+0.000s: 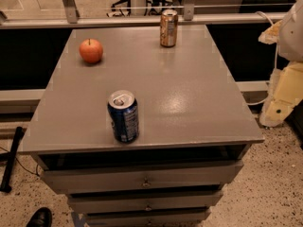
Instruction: Move orange can near pepsi can
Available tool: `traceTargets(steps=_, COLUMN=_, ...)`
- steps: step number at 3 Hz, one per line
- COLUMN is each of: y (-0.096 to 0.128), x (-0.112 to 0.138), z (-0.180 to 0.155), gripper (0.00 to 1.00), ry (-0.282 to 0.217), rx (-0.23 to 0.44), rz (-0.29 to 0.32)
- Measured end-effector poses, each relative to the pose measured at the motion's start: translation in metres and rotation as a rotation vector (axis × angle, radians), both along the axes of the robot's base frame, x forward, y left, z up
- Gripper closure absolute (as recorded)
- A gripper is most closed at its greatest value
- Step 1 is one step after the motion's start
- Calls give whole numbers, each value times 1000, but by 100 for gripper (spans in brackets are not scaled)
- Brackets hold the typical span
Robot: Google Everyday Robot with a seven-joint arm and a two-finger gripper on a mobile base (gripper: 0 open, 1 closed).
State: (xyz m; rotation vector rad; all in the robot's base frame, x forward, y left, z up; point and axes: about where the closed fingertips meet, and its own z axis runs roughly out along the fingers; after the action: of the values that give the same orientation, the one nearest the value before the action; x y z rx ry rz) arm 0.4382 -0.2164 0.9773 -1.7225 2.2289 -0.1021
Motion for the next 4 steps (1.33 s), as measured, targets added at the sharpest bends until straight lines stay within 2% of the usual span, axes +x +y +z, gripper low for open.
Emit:
traceTargets(steps=1, y=0, x=3, z=-2, gripper=0, ry=-11, rx=0, rz=-2)
traceTargets(steps=2, y=-7, x=29, z=-21, gripper=0, ry=-33, rx=46, rz=-21)
traceTargets(steps=3, y=-13, x=78, z=-44, gripper=0, ry=-99, rx=125, rz=-45)
traceTargets(steps=4, y=-12, x=136, z=-52, gripper=0, ry=-192, rx=246, rz=-71)
